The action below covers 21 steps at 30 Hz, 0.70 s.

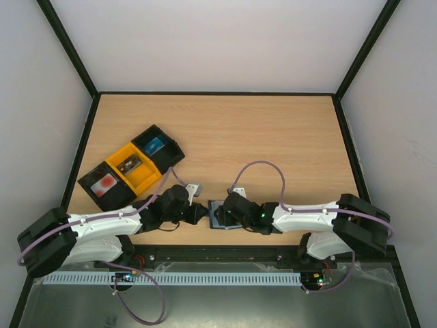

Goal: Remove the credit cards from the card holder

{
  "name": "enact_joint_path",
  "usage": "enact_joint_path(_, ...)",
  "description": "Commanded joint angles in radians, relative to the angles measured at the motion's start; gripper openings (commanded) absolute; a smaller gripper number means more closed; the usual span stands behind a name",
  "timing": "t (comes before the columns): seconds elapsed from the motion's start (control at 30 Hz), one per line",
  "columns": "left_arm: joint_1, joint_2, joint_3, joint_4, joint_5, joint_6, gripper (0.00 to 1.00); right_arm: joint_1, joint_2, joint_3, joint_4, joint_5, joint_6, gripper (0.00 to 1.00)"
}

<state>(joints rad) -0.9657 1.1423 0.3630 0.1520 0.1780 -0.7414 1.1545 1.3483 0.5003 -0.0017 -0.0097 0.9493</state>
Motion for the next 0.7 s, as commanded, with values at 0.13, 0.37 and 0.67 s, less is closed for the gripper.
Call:
enact_joint_path(0.13, -0.004, -0.053, -0.019, -0.017, -0.026, -0.006, 0.03, 0.005, -0.020, -0.022, -0.067, 0.061, -0.006, 0.59)
enact_joint_path(0.37, -0.004, -0.050, -0.015, -0.029, -0.031, 0.000, 0.03, 0.005, -0.056, -0.017, -0.076, 0.065, -0.011, 0.65)
enact_joint_path(0.67, -0.004, -0.057, -0.018, -0.033, -0.040, 0.000, 0.03, 0.005, -0.116, -0.019, -0.148, 0.127, -0.004, 0.64)
